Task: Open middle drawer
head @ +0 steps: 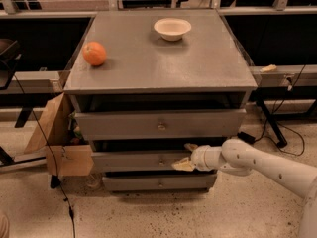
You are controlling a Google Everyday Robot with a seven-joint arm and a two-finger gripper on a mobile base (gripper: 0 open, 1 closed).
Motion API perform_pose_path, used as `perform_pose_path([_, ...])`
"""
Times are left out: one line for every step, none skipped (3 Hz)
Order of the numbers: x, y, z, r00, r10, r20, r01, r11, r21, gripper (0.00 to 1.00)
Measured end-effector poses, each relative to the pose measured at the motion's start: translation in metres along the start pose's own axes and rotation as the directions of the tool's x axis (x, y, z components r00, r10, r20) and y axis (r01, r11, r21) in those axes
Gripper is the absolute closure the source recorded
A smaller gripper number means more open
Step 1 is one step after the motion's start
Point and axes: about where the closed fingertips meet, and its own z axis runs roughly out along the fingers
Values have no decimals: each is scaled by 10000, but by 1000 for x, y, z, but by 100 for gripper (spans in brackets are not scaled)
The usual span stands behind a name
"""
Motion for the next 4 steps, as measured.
perform_pose_path([-4, 0, -3, 10000, -2, -4, 2, 10000, 0, 38])
perform_pose_path([-3, 0, -3, 9999, -54, -117, 55, 10000, 8, 39])
perform_pose_path([-5, -1, -4, 9999, -56, -119, 56, 10000, 9, 58])
perform_pose_path([-7, -4, -3, 9998, -86, -169, 86, 10000, 26, 78])
